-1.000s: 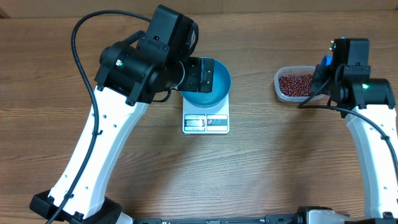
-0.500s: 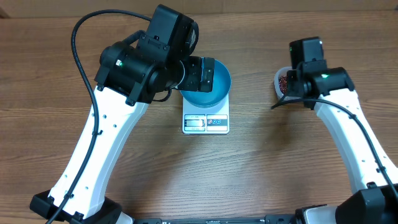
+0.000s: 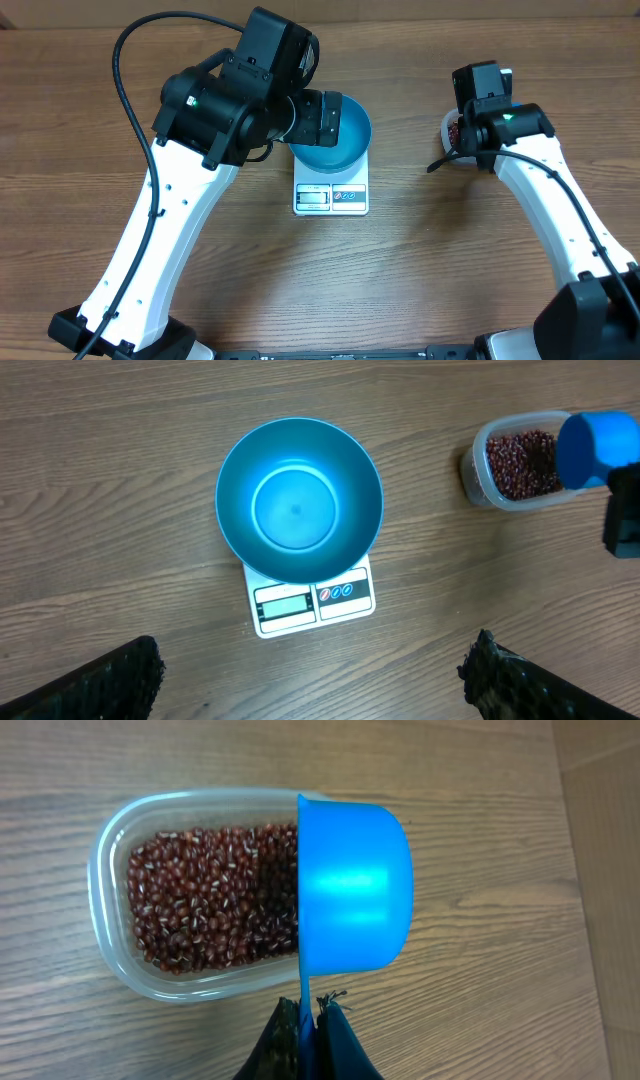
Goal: Scoop item into bowl and weigh 150g on scale
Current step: 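Lower the scoop into the bean container with the right gripper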
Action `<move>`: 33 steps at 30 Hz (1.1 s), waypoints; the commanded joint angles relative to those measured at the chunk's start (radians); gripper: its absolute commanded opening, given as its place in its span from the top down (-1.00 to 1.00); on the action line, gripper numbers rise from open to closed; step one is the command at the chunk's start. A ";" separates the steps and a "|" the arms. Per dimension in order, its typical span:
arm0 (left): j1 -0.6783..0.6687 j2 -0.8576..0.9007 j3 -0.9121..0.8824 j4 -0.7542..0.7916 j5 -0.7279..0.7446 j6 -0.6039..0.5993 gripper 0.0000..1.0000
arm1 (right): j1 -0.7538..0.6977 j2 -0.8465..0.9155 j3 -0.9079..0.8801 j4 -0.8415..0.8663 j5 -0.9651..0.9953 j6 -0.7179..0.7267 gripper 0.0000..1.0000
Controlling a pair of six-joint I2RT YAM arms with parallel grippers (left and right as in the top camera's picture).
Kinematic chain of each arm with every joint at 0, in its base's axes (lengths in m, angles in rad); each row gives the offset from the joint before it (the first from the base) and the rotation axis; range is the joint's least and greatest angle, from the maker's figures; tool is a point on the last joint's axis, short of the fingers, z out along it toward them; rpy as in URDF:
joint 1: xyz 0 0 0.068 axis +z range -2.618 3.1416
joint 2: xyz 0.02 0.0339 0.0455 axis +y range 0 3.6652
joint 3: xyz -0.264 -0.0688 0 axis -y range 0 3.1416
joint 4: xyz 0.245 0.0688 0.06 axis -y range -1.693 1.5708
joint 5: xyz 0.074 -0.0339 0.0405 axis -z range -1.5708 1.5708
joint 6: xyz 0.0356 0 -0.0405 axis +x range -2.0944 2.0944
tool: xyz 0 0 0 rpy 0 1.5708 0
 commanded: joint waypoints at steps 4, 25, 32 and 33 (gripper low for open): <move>0.004 -0.008 0.020 0.003 -0.022 0.027 -0.99 | 0.002 0.048 0.024 -0.004 0.022 0.045 0.92; 0.004 -0.008 0.020 0.006 -0.021 0.026 -0.99 | 0.002 0.117 0.024 -0.012 0.011 0.046 0.92; 0.004 -0.008 0.020 0.006 -0.021 0.026 -0.99 | 0.002 0.124 0.024 -0.033 -0.018 0.064 0.92; 0.004 -0.008 0.020 0.006 -0.021 0.026 -0.99 | 0.002 0.124 0.024 -0.034 -0.037 0.064 0.92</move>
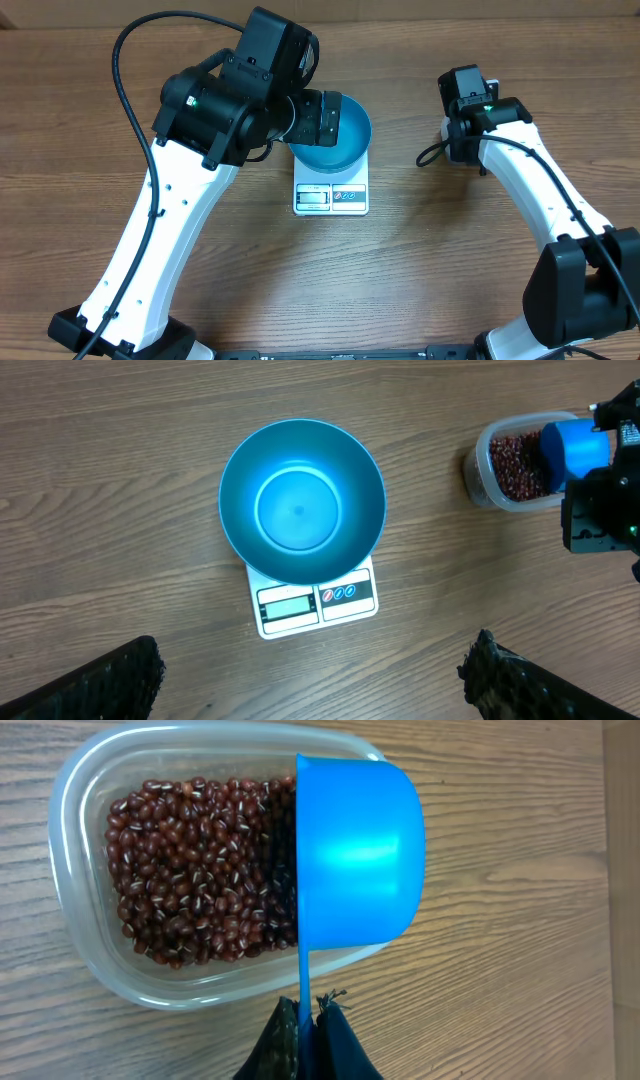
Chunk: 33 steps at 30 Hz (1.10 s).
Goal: Scoop item into bowl and weigh 150g on scale
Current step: 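Lower the scoop into the bean container with the right gripper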
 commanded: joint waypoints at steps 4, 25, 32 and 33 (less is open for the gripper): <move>0.004 -0.008 0.020 0.005 -0.013 0.023 -0.99 | -0.003 0.006 0.018 -0.008 -0.106 0.021 0.92; 0.004 -0.008 0.020 0.003 -0.013 0.023 -0.99 | -0.029 0.006 0.018 -0.011 -0.291 0.081 0.92; 0.004 -0.008 0.020 0.004 -0.013 0.023 -0.99 | -0.064 -0.005 0.018 -0.001 -0.382 0.101 0.92; 0.004 -0.008 0.020 0.004 -0.013 0.023 -0.99 | -0.068 -0.008 0.018 -0.001 -0.387 0.101 0.92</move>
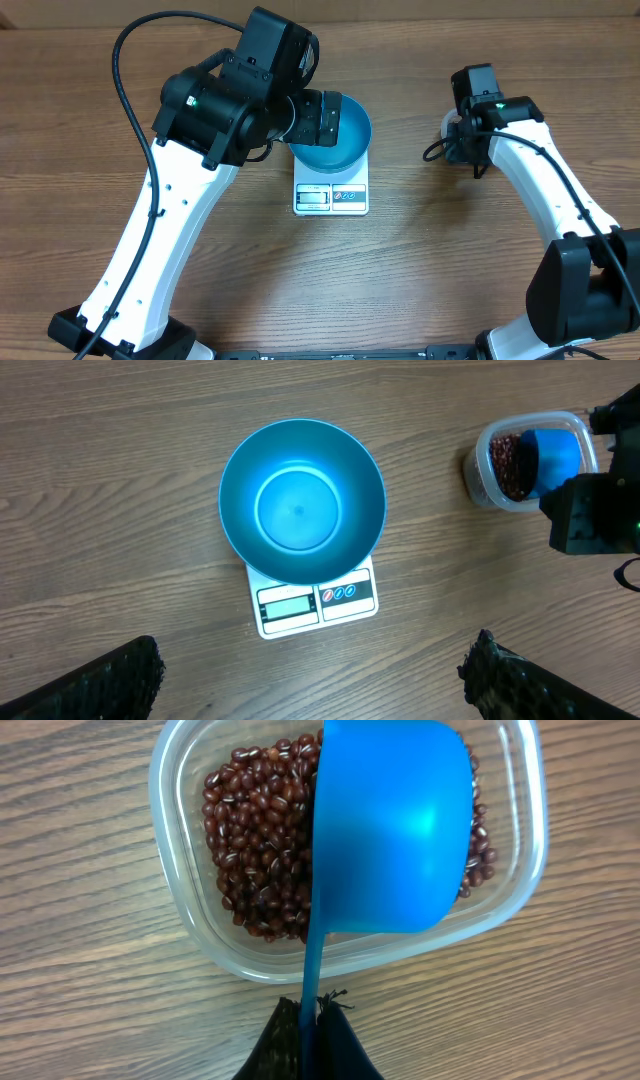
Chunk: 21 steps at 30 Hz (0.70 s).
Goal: Scoop item into bowl and weigh 150g on scale
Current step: 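Lower the scoop into the bean container with the right gripper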
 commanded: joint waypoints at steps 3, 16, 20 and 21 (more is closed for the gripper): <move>0.004 -0.008 0.020 0.004 -0.013 0.023 -0.99 | -0.026 -0.030 0.019 0.003 -0.114 0.019 0.92; 0.004 -0.008 0.020 0.004 -0.010 0.022 -0.99 | -0.103 -0.102 0.019 -0.030 -0.254 0.023 0.93; 0.004 -0.008 0.020 0.003 -0.010 0.023 -0.99 | -0.126 -0.102 0.019 -0.032 -0.314 0.036 0.93; 0.004 -0.008 0.020 0.003 -0.010 0.022 -0.99 | -0.131 -0.102 0.018 -0.034 -0.317 0.050 0.93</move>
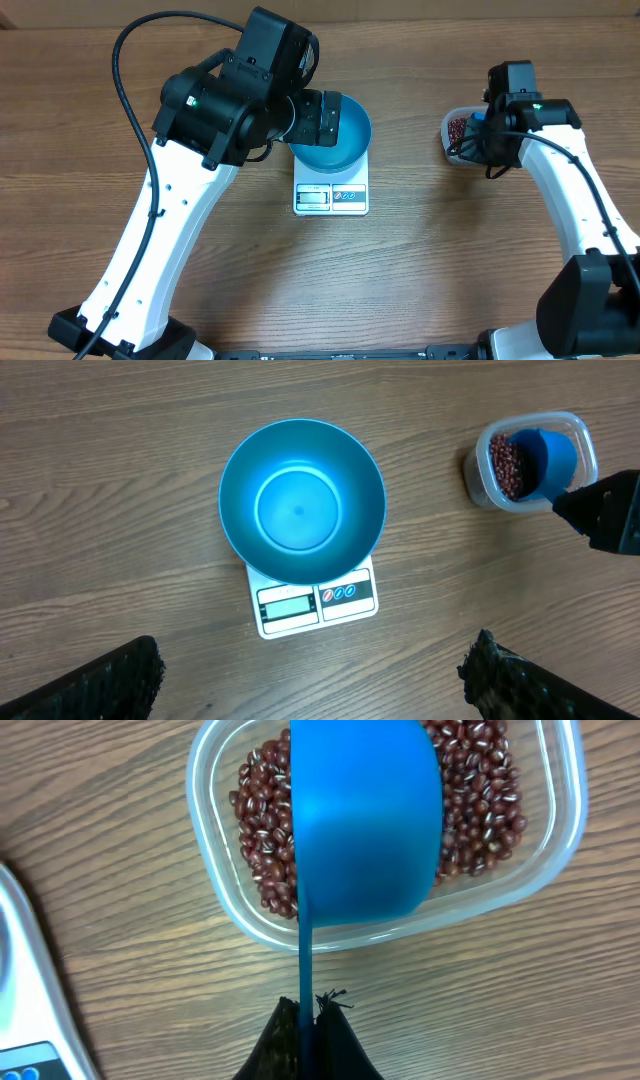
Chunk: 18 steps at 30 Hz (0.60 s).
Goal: Scoop item into bowl and weigh 150g on scale
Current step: 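Lower the scoop into the bean container with the right gripper, then drag the scoop through the beans to fill it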
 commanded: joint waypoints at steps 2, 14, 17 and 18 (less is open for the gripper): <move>0.004 -0.008 0.020 0.004 -0.010 0.023 -0.99 | -0.029 -0.035 0.018 -0.019 -0.085 0.053 0.93; 0.004 -0.008 0.020 0.003 -0.010 0.023 -0.99 | -0.071 -0.035 0.018 -0.080 -0.214 0.061 0.93; 0.004 -0.008 0.020 0.003 -0.010 0.023 -0.99 | -0.071 -0.035 0.018 -0.114 -0.214 0.075 0.92; 0.004 -0.008 0.020 0.003 -0.010 0.023 -0.99 | -0.071 -0.035 0.018 -0.122 -0.214 0.078 0.93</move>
